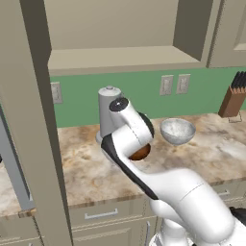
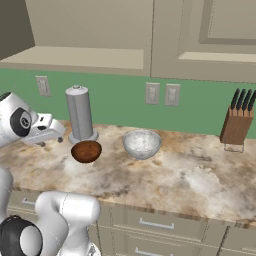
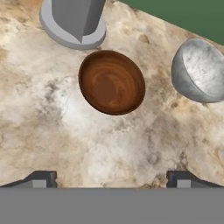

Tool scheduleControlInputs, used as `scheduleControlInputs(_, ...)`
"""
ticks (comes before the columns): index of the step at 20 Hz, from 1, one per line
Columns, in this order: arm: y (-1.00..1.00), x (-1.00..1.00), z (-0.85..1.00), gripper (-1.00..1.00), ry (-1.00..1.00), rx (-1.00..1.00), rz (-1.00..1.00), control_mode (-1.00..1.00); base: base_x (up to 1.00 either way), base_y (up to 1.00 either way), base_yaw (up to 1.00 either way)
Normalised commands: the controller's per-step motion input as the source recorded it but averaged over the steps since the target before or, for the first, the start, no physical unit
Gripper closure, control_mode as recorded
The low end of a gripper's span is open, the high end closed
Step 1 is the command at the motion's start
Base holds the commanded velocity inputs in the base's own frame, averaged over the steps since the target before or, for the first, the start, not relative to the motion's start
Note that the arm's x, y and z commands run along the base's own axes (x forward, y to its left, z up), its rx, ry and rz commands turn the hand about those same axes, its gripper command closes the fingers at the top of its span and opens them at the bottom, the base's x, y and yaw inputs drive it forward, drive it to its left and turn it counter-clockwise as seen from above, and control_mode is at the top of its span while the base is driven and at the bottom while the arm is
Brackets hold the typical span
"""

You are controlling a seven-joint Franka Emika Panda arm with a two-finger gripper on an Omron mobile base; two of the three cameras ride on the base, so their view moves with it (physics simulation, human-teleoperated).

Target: Pick up the bowls on the counter and stack them on top of one another in the open cabinet. Place the smaller bowl on top of the larger bowl.

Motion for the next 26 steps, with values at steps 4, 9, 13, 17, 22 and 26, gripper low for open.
scheduleControlInputs(4, 0.09, 0.31, -0.23, -1.00, 0.01, -0.03, 0.00, -1.00, 0.00, 0.00, 0.00)
scheduleControlInputs(9, 0.07, 0.33, -0.25, -1.00, 0.04, -0.03, 0.00, -1.00, 0.00, 0.00, 0.00)
scheduleControlInputs(13, 0.08, 0.30, -0.29, -1.00, 0.06, -0.03, 0.00, -1.00, 0.00, 0.00, 0.00)
scheduleControlInputs(17, 0.05, 0.33, -0.29, -1.00, 0.04, -0.02, 0.00, -1.00, 0.00, 0.00, 0.00)
scheduleControlInputs(22, 0.00, 0.33, -0.27, -1.00, 0.00, -0.02, 0.00, -1.00, 0.00, 0.00, 0.00)
scheduleControlInputs(26, 0.00, 0.30, -0.24, -1.00, 0.00, -0.02, 0.00, -1.00, 0.00, 0.00, 0.00)
